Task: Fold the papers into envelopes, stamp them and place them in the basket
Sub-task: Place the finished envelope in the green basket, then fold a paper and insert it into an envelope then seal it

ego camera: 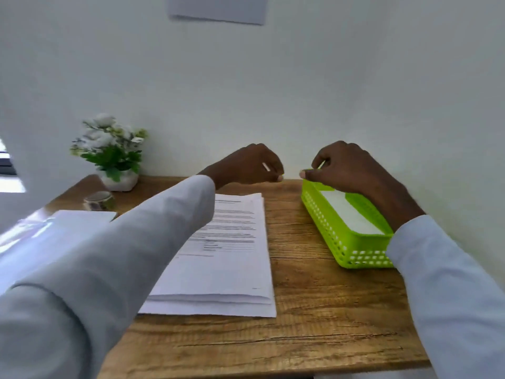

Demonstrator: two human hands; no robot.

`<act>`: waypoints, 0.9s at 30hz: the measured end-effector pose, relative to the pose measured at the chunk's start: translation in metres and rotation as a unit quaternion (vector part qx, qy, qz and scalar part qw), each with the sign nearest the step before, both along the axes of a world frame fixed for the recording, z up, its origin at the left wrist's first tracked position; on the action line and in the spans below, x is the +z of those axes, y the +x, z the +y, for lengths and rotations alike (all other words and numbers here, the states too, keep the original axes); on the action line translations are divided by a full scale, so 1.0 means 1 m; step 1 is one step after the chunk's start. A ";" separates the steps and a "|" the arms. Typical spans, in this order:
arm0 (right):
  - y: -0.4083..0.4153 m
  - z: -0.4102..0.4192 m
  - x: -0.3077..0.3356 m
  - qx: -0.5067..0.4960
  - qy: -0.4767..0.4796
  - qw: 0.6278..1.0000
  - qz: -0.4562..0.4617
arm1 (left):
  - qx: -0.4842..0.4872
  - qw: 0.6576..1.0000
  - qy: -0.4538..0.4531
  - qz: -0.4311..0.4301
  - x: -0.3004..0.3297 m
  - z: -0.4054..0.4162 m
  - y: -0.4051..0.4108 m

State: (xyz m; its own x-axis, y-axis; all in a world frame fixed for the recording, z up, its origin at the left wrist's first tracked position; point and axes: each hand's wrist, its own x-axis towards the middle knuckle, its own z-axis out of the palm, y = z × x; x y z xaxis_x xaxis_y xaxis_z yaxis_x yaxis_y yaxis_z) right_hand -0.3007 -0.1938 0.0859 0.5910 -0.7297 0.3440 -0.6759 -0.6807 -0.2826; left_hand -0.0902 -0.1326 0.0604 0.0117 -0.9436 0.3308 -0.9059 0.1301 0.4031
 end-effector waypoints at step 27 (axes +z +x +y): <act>0.091 0.037 -0.119 0.004 0.129 0.992 -0.009 | 0.297 0.910 0.138 0.255 -0.080 0.146 0.088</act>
State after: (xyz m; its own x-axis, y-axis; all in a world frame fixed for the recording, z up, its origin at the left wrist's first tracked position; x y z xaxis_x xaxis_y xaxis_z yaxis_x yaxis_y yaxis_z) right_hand -0.2096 -0.1566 -0.0326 0.5927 -0.7902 0.1559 -0.6643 -0.5891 -0.4601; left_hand -0.0017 0.0132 -0.0196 0.6322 -0.7672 -0.1086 -0.4692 -0.4906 0.7342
